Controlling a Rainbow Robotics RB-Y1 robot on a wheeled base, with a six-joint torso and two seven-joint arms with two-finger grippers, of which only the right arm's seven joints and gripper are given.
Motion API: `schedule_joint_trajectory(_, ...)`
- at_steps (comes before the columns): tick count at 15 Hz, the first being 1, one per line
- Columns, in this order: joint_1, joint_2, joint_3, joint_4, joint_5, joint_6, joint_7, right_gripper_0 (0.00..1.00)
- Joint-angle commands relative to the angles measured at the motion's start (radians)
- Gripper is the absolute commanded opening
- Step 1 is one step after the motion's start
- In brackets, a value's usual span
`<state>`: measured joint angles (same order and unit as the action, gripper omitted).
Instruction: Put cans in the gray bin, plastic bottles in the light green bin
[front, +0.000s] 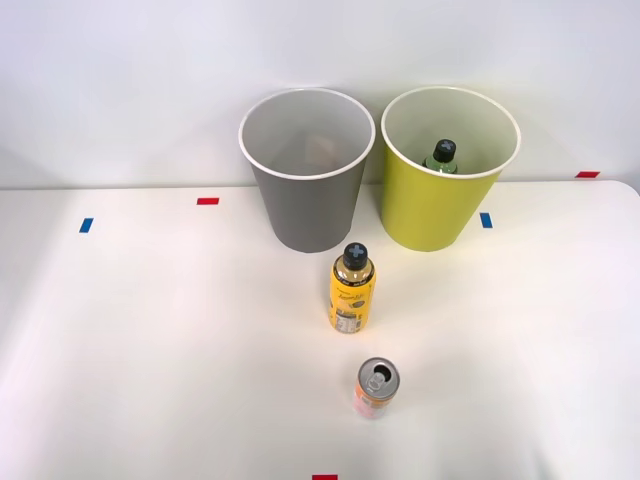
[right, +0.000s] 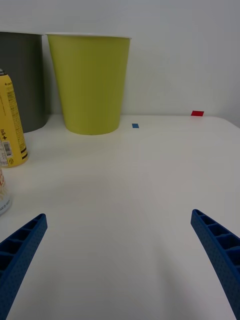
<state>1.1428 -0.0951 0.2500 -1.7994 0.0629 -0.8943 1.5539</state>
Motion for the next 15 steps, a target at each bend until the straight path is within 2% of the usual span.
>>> schedule_joint_trajectory(1, 0.0, 0.0, 0.0, 0.0, 0.0, 0.0, 0.0, 1.0)
schedule_joint_trajectory(15, 0.0, 0.0, 0.0, 0.0, 0.0, 0.0, 0.0, 1.0)
